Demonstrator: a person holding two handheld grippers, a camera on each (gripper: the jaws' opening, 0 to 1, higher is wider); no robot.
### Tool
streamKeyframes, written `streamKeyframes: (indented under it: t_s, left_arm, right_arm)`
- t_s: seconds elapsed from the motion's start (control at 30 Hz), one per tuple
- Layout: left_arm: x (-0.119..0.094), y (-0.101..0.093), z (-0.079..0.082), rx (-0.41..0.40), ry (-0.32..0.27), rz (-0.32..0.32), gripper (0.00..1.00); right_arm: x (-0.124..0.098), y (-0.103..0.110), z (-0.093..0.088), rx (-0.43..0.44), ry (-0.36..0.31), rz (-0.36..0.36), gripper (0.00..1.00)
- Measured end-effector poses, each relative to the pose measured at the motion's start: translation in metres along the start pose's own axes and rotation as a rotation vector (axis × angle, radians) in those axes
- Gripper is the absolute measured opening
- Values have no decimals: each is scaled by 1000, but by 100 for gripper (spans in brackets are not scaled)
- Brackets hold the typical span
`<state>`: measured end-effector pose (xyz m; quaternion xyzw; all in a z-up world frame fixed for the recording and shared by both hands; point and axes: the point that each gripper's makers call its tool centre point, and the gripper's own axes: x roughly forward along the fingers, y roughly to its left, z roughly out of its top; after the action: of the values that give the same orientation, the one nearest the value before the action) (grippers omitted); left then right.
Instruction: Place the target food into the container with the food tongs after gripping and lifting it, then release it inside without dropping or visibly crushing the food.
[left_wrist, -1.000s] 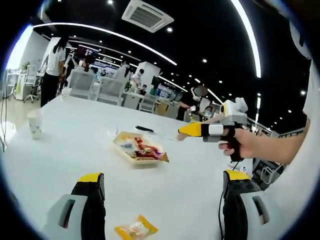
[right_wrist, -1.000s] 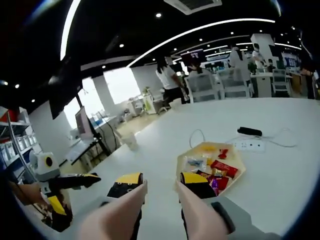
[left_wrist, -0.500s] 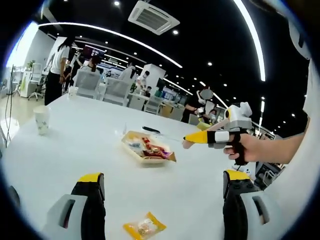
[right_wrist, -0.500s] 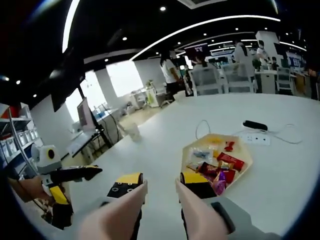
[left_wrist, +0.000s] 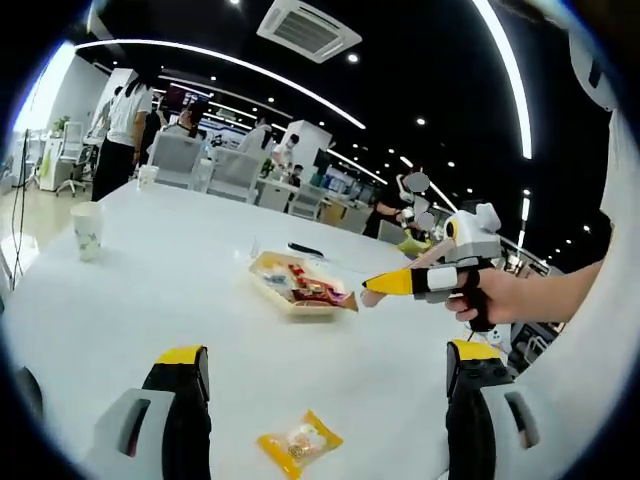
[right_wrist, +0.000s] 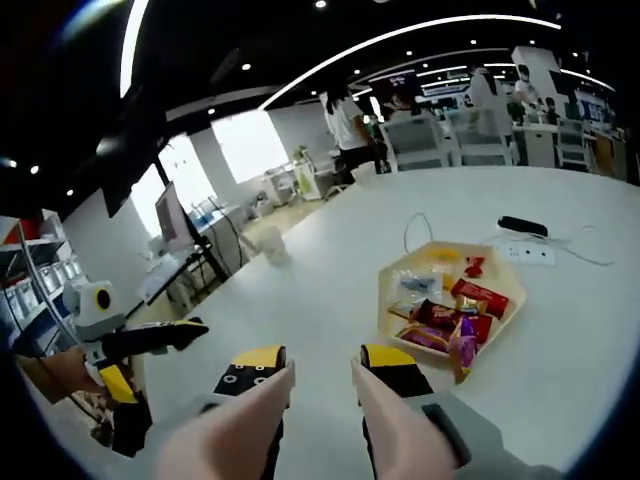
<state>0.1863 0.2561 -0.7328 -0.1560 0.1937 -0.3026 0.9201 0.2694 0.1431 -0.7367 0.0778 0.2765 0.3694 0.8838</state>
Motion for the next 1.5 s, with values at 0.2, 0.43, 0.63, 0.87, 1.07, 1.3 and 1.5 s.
streamKeyframes:
  t_s: [0.2,0.43,0.63,0.87,1.07,1.3,1.5]
  left_arm:
    - [-3,13,-11,-44,4,18,99]
    - [-9,21,-7,-40,2,29,99]
    - [-12,26,-11,-48,1,35,99]
    - [-11,27,-9,-55,-4,29,99]
    - [-7,24,-15,-47,23,-4,99]
    - [-10,24,-18,-42,30,-10,99]
    - [-12,27,-19,-50,27,-1,99]
  right_arm:
    - [3,5,-21,-5,53,18,30]
    - [10,7,-38,10,95,20,30]
    - [15,22,-49,2,122,43,30]
    - [20,30,-55,3,140,56,30]
    - [26,37,-60,-17,157,66,29]
    - [26,41,-72,-20,188,67,29]
    - [27,42,-72,-20,190,69,29]
